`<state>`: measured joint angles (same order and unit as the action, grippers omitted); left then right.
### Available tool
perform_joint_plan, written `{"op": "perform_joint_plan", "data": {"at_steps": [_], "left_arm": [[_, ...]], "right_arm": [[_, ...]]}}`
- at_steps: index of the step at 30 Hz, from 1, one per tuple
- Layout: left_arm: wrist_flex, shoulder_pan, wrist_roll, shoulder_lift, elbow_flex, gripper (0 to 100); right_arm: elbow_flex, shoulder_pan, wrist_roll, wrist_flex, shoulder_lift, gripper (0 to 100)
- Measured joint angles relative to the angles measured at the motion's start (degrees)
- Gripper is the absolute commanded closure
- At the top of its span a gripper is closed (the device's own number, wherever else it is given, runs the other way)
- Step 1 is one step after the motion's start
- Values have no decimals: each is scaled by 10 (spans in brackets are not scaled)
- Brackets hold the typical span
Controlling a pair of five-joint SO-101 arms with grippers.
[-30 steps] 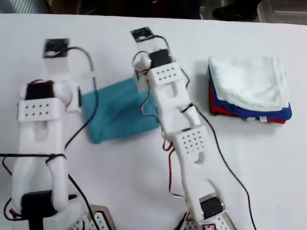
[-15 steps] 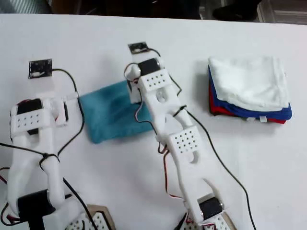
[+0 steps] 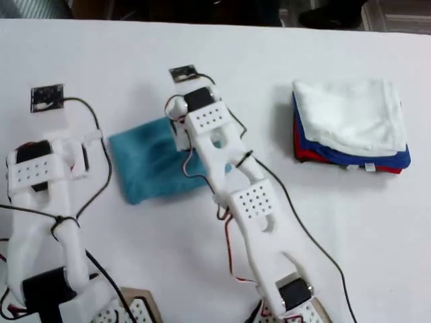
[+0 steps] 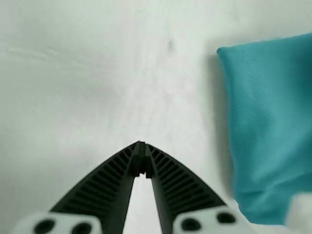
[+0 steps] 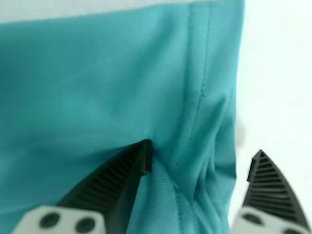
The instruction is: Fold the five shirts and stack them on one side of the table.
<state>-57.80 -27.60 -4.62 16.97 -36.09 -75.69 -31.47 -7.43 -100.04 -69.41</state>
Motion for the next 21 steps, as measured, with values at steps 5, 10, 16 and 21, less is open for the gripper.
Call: {"op": "perform_joint_plan", "data": {"at_steps": [5, 10, 16, 21], "left_arm": [[9, -6, 0, 0, 0, 975], [9, -6, 0, 0, 0, 975], [9, -5, 0, 0, 0, 975], [9, -5, 0, 0, 0, 975]], "right_arm": [[57, 0, -4, 1, 7, 698], [70, 0, -4, 1, 10, 776], [84, 0, 0, 1, 11, 774], [85, -2, 40, 1, 11, 961]]}}
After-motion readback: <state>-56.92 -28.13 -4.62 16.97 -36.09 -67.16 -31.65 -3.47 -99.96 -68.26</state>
